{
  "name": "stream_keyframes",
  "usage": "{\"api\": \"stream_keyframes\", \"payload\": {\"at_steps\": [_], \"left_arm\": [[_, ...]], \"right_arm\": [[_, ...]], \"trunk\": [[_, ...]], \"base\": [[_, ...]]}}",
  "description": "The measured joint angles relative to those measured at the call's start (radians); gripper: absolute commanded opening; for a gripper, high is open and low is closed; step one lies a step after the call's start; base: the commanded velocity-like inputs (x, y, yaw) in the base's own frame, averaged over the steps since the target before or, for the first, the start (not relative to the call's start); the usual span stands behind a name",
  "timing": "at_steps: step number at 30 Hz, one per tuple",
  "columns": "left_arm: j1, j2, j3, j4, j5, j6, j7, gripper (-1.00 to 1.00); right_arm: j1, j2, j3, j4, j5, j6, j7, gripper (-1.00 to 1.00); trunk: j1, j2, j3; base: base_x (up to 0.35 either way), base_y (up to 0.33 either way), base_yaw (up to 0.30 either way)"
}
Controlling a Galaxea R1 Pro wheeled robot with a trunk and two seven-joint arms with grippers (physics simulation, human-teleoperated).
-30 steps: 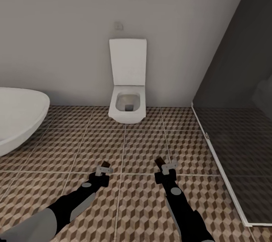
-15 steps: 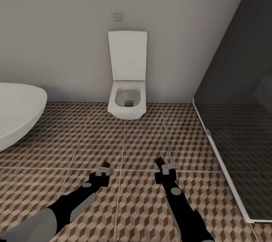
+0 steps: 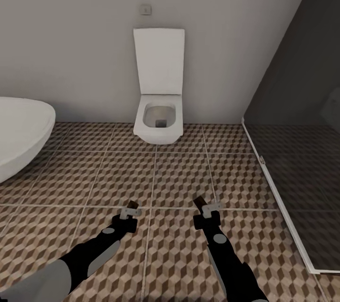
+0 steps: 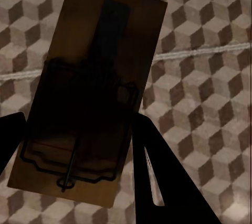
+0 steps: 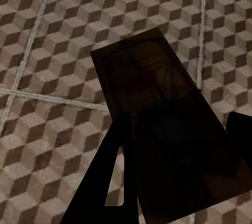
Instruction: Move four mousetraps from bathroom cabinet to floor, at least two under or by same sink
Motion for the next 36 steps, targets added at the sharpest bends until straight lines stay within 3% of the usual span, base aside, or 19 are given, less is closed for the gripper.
{"api": "stream_keyframes", "payload": {"at_steps": [5,14,18,19,22,23,24,26,27,29,32,36], "left_arm": [[0.000,0.003,-0.005,-0.066,-0.003,-0.004,0.000,-1.00],[0.000,0.004,0.001,-0.103,-0.004,0.003,0.002,-1.00],[-0.001,-0.002,0.041,-0.107,-0.005,0.088,0.001,-1.00],[-0.002,-0.007,0.078,-0.111,-0.007,0.145,0.000,-1.00],[-0.026,-0.031,0.253,-0.156,-0.026,0.336,-0.003,-1.00],[-0.047,-0.045,0.324,-0.187,-0.072,0.410,-0.003,-1.00],[-0.068,-0.055,0.357,-0.205,-0.121,0.448,-0.003,-1.00],[-0.116,-0.083,0.400,-0.227,-0.234,0.507,-0.004,-1.00],[-0.130,-0.091,0.411,-0.230,-0.260,0.522,-0.004,-1.00],[-0.181,-0.120,0.470,-0.238,-0.334,0.582,-0.005,-1.00],[-0.249,-0.139,0.541,-0.237,-0.377,0.652,-0.006,-1.00],[-0.292,-0.144,0.564,-0.199,-0.403,0.672,-0.006,-1.00]], "right_arm": [[0.000,0.000,0.000,0.000,0.000,0.000,0.000,-1.00],[0.000,-0.003,-0.002,0.000,0.000,-0.003,0.008,-1.00],[-0.003,0.000,0.014,-0.038,0.005,0.003,0.018,-1.00],[-0.009,0.000,0.020,-0.058,0.012,0.008,0.020,-1.00],[-0.058,0.000,0.030,-0.091,0.032,0.077,0.029,-1.00],[-0.090,0.000,0.032,-0.095,0.036,0.111,0.045,-1.00],[-0.108,0.000,0.033,-0.096,0.036,0.125,0.063,-1.00],[-0.144,0.000,0.035,-0.097,0.037,0.142,0.106,-1.00],[-0.154,0.000,0.036,-0.097,0.037,0.145,0.116,-1.00],[-0.194,0.000,0.036,-0.090,0.036,0.152,0.141,-1.00],[-0.249,0.000,0.037,-0.048,0.036,0.156,0.156,-1.00],[-0.326,0.000,0.037,0.039,0.036,0.153,0.161,-1.00]], "trunk": [[0.000,0.000,-0.006],[0.000,0.000,-0.008],[0.000,0.000,-0.008],[0.000,0.000,-0.008],[0.000,0.000,-0.007],[0.000,0.000,-0.007],[0.000,0.000,-0.007],[0.000,0.000,-0.007],[0.000,0.000,-0.008],[0.000,0.000,-0.007],[0.000,0.000,-0.008],[0.000,0.000,-0.008]], "base": [[0.000,0.000,0.000],[0.000,0.000,0.000],[0.000,0.000,0.000],[0.000,0.000,0.000],[0.000,0.000,0.000],[0.000,0.000,0.000],[0.000,0.000,0.000],[0.000,0.000,0.000],[0.000,0.000,0.000],[0.000,0.000,0.000],[0.000,0.000,0.000],[0.000,0.000,0.000]]}}
